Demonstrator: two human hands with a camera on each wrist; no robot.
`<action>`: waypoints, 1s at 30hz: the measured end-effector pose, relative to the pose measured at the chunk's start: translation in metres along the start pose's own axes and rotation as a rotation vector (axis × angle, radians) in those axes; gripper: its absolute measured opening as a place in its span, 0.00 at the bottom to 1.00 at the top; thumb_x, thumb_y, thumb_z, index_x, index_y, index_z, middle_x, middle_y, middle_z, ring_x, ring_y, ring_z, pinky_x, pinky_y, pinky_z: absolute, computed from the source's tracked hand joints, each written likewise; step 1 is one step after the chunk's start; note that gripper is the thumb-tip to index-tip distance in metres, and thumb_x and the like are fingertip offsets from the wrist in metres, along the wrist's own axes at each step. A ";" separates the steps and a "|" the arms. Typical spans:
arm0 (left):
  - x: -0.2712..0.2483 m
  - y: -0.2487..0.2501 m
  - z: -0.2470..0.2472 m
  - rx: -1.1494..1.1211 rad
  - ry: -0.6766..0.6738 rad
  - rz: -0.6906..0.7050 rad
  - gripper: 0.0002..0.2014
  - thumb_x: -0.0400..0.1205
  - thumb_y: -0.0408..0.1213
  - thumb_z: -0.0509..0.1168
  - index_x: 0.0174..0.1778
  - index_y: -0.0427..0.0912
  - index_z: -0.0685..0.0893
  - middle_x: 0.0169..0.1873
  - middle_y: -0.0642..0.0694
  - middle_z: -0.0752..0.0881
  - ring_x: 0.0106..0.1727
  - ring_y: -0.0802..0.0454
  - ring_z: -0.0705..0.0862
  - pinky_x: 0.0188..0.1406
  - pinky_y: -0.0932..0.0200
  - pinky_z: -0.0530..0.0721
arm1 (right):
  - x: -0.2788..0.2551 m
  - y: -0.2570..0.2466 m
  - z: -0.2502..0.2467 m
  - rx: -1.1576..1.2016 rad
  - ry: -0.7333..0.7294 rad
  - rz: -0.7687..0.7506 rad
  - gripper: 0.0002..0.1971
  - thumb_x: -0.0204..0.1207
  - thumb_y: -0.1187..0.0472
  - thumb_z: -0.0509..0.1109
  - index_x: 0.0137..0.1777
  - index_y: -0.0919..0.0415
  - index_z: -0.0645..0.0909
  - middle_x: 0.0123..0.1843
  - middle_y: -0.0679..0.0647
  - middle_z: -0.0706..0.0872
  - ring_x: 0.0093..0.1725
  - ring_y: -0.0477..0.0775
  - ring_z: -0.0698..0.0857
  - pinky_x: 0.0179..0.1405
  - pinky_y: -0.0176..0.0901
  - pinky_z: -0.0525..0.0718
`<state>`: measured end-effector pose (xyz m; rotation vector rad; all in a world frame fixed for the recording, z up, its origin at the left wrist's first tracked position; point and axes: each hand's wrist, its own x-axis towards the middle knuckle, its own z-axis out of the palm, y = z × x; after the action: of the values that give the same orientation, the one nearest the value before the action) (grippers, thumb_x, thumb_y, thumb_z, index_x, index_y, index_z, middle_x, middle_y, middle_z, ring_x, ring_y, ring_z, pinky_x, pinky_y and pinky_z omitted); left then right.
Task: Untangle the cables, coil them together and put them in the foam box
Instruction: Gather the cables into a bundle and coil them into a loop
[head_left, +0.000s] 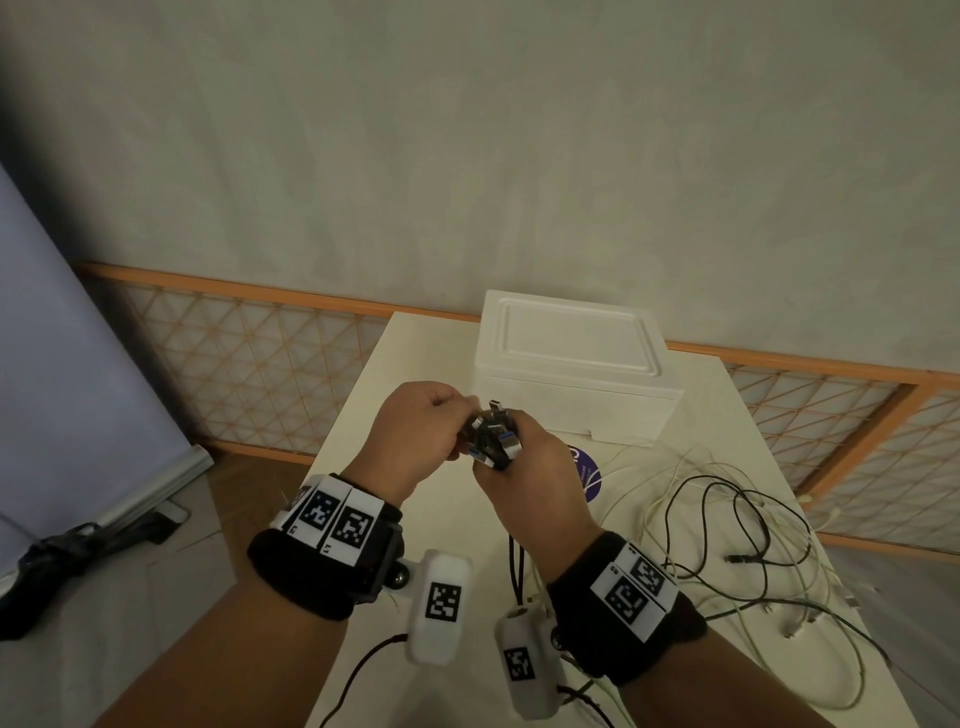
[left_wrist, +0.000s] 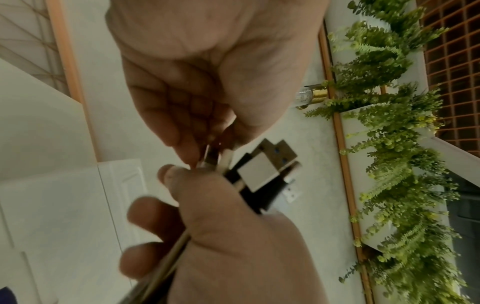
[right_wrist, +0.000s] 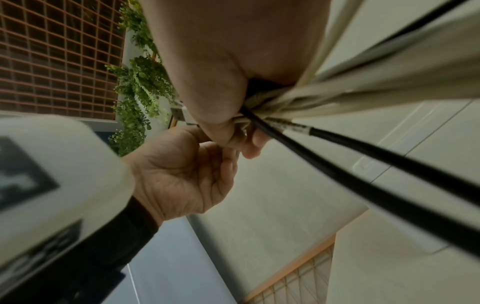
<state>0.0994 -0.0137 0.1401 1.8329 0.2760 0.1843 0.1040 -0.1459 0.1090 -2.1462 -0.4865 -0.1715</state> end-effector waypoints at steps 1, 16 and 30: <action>0.000 0.000 0.001 0.005 -0.005 0.012 0.17 0.81 0.43 0.64 0.35 0.32 0.83 0.31 0.38 0.84 0.35 0.47 0.83 0.44 0.44 0.86 | 0.002 0.001 0.001 -0.017 -0.014 0.010 0.15 0.72 0.66 0.70 0.59 0.58 0.80 0.47 0.51 0.88 0.44 0.49 0.84 0.43 0.38 0.82; -0.020 -0.004 0.026 0.018 0.017 0.294 0.09 0.83 0.38 0.65 0.46 0.52 0.91 0.41 0.59 0.90 0.47 0.66 0.86 0.53 0.63 0.84 | 0.017 0.005 0.010 0.075 -0.169 0.065 0.08 0.69 0.73 0.67 0.38 0.60 0.76 0.26 0.43 0.77 0.26 0.40 0.79 0.24 0.27 0.70; -0.006 -0.029 0.000 -0.363 -0.386 0.305 0.41 0.68 0.54 0.77 0.76 0.51 0.68 0.73 0.55 0.75 0.72 0.56 0.76 0.71 0.54 0.77 | 0.013 0.000 0.000 0.336 -0.204 0.051 0.09 0.69 0.70 0.74 0.49 0.63 0.83 0.39 0.54 0.89 0.37 0.52 0.87 0.38 0.49 0.86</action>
<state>0.0915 -0.0079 0.1123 1.5014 -0.2935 0.0811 0.1162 -0.1429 0.1129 -1.8506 -0.5359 0.1512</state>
